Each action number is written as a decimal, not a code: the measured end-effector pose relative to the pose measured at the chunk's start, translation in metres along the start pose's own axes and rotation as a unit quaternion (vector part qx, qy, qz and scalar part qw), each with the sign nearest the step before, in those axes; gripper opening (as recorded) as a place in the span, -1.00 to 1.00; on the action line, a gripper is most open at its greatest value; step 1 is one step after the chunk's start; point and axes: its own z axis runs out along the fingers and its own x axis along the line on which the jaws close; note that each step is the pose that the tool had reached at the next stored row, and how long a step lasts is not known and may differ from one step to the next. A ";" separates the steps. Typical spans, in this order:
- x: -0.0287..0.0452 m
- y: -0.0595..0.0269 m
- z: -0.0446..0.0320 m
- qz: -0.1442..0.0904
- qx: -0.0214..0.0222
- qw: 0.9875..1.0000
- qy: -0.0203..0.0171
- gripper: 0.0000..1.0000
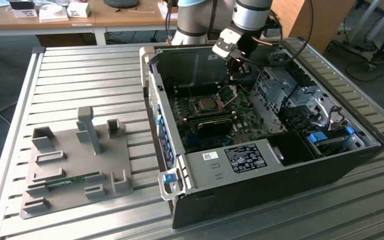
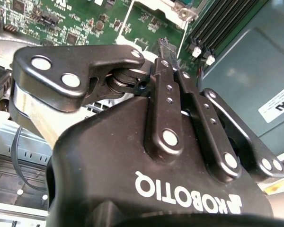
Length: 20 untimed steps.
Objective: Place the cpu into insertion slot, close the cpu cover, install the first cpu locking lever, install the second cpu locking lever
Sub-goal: 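Close the cpu cover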
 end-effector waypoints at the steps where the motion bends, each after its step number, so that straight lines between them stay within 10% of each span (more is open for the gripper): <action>1: 0.0000 0.0015 0.0001 0.000 0.000 1.000 0.000 -0.79; 20: 0.0010 0.0349 0.0013 0.000 0.000 1.000 0.000 -0.79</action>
